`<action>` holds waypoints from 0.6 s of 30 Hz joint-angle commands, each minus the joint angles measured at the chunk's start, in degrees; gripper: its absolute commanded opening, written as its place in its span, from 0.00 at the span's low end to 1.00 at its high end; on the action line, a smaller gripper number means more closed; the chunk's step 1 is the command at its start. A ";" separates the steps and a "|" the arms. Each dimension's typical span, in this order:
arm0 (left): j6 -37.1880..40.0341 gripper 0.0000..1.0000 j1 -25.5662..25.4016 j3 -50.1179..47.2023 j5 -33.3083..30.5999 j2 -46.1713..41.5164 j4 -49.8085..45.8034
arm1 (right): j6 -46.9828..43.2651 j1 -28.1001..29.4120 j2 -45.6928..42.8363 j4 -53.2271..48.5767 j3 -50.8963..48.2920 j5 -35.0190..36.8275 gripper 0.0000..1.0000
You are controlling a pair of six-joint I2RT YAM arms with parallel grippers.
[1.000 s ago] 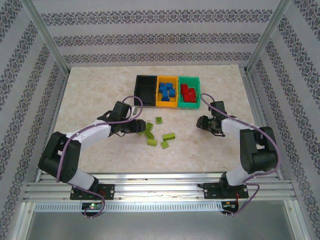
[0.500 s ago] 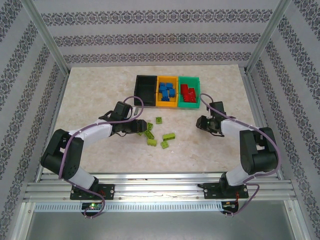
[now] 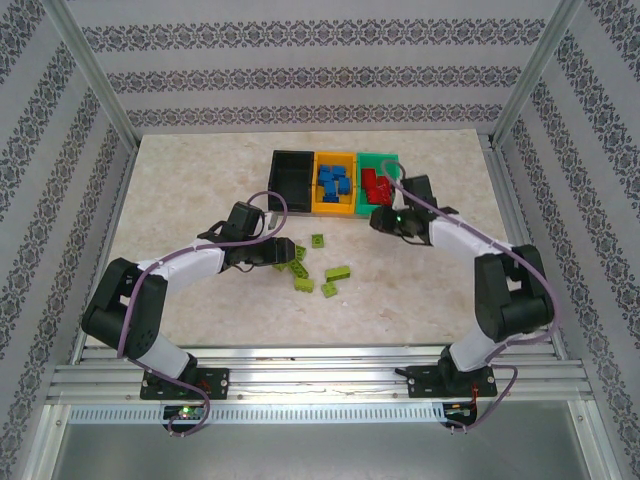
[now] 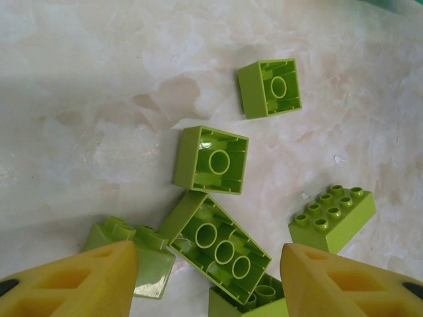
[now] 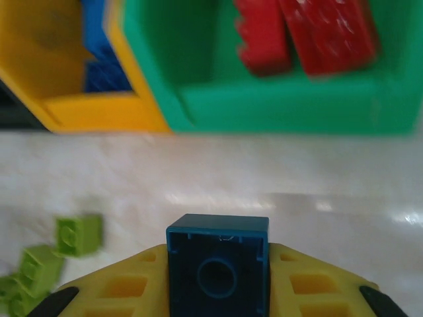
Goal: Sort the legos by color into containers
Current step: Place the lego in the container.
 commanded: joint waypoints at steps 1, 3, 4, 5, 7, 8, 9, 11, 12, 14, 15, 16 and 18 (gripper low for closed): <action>-0.81 0.59 0.21 -2.10 0.82 -2.21 2.32 | 0.34 1.53 4.73 -2.04 8.42 -4.62 0.30; -1.23 0.59 0.20 -3.66 0.80 -4.02 2.79 | -0.15 2.72 8.48 -3.92 16.27 -5.31 0.32; -1.54 0.59 0.29 -4.41 0.90 -4.75 3.26 | -0.90 3.17 10.42 -5.74 19.61 -5.14 0.33; -1.79 0.59 0.25 -5.35 1.21 -5.54 3.89 | -1.85 3.69 12.68 -7.97 23.92 -4.71 0.33; -1.72 0.59 0.29 -6.62 1.47 -6.95 4.24 | -3.01 4.20 16.96 -11.48 30.69 -4.21 0.35; -1.45 0.59 0.25 -7.43 1.39 -7.62 4.04 | -3.09 4.21 18.95 -13.25 34.07 -4.28 0.37; -1.24 0.59 0.23 -8.01 1.17 -8.31 3.89 | -3.31 4.29 20.73 -14.73 37.00 -4.34 0.39; -1.20 0.60 0.24 -9.17 0.81 -9.82 3.39 | -3.43 4.27 22.74 -16.84 40.17 -4.00 0.41; -1.32 0.60 0.29 -10.01 0.68 -10.65 3.53 | -3.52 4.29 23.08 -17.11 40.65 -4.06 0.42; -1.85 0.60 0.19 -11.47 0.58 -12.03 4.11 | -3.52 4.30 22.77 -16.84 40.15 -3.88 0.42; -2.13 0.60 0.24 -12.19 0.49 -12.55 4.56 | -3.52 4.30 22.36 -16.74 39.48 -3.77 0.42; -2.35 0.60 0.18 -12.71 0.40 -12.91 4.82 | -3.68 4.34 21.87 -16.67 38.85 -3.54 0.42; -2.39 0.61 0.25 -13.28 0.21 -13.15 5.37 | -4.18 4.34 20.59 -16.44 36.99 -3.31 0.43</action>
